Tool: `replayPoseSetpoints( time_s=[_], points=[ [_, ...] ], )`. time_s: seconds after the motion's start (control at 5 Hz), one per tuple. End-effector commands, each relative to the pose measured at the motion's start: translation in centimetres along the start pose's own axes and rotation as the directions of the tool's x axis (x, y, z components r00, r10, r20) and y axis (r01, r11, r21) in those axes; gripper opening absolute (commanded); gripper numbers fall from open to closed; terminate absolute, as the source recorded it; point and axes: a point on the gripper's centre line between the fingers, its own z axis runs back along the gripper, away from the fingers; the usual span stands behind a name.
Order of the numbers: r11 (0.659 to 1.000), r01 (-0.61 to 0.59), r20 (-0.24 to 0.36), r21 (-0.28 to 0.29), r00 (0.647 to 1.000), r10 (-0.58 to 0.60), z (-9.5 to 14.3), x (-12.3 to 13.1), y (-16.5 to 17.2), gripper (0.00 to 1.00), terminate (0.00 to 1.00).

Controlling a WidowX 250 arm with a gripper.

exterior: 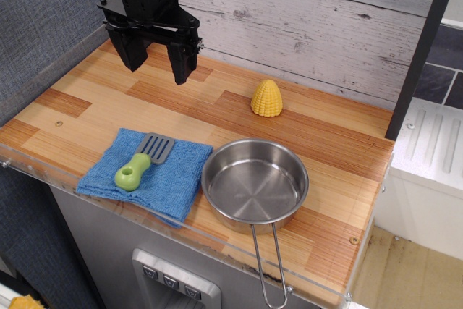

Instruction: Place the pot behind the cloth.

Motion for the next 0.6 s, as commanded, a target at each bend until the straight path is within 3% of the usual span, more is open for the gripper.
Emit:
replayPoseSetpoints(
  time_s=[0.0,0.4],
  points=[
    [1.0,0.0,0.0,0.0,1.0,0.0,0.0,0.0,0.0,1.0,0.0],
    [0.993,0.117,-0.005,-0.019,0.993,-0.117,-0.3,-1.6,-4.5,1.0,0.0]
  ],
)
